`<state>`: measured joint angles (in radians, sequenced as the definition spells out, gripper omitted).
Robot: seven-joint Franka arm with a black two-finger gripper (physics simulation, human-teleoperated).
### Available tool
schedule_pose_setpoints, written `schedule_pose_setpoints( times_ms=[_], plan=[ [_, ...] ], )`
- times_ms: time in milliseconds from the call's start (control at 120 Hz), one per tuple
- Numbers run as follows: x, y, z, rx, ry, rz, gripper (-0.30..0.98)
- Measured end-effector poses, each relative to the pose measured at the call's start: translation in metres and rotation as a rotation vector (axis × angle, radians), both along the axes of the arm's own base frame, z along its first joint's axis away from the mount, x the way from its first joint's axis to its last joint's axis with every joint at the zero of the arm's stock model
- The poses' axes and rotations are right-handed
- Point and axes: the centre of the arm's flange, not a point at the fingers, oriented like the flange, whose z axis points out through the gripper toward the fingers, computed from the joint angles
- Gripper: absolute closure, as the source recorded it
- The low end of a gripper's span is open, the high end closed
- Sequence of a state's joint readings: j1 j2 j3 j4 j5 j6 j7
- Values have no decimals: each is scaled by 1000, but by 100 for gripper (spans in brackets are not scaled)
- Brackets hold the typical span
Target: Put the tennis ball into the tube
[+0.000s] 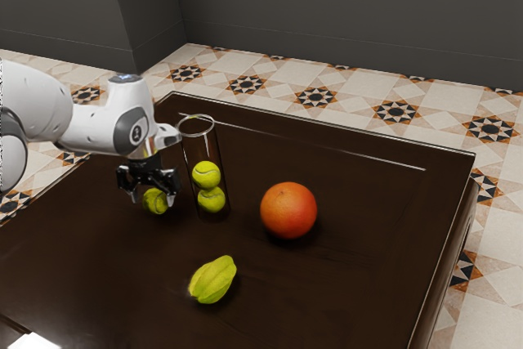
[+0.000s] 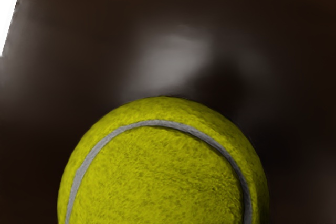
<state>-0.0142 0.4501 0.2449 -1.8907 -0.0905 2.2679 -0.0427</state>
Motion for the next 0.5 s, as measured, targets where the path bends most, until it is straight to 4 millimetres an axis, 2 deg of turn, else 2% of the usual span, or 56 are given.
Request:
schedule_pose_setpoints(
  times_ms=[500],
  plan=[
    [19,2,-16,-1,-1,-32,0]
  ],
)
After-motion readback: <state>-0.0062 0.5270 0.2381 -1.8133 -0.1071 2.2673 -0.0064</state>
